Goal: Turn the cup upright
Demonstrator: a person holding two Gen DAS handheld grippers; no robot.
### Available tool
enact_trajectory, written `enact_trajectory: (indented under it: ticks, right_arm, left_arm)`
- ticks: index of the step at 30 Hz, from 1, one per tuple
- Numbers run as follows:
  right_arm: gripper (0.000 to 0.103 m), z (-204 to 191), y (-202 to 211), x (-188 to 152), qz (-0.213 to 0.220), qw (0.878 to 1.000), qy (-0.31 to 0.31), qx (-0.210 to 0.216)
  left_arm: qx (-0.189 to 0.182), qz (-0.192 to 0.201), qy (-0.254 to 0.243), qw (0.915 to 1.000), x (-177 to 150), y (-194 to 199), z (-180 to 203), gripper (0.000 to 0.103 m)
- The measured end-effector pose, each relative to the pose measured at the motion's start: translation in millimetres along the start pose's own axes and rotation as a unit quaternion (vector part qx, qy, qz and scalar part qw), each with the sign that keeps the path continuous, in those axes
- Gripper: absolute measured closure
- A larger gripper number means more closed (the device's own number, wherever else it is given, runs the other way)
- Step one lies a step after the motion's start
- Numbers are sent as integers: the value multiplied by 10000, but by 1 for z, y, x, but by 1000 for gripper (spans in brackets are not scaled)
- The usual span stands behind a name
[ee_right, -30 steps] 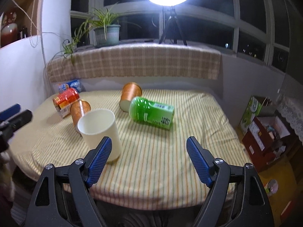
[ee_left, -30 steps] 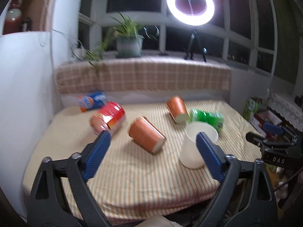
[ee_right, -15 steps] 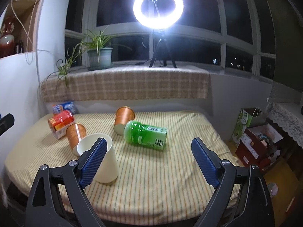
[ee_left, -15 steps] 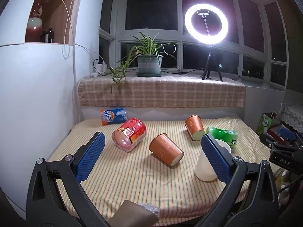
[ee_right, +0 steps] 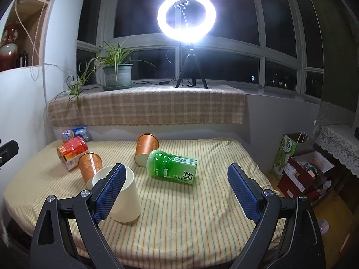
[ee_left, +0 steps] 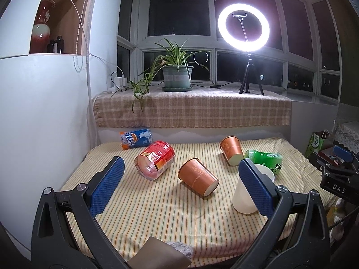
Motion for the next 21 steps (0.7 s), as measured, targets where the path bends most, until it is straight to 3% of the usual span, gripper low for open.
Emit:
enact_trajectory:
  ticks: [21]
  right_arm:
    - [11,-3,2,2,34,10000,6,-18]
  left_arm:
    - [-12,27,-10,10000,1,0,0,0]
Point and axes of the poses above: each gripper's, at about its wrist camera, not at the fingertips, and y roughly against the way its jaws point, z to its right, x to its top, the point moved 4 cm from there along -y, roughly the way its jaws point, and after that the axes turned 5 degrees about -z, right-handed, at the moved point
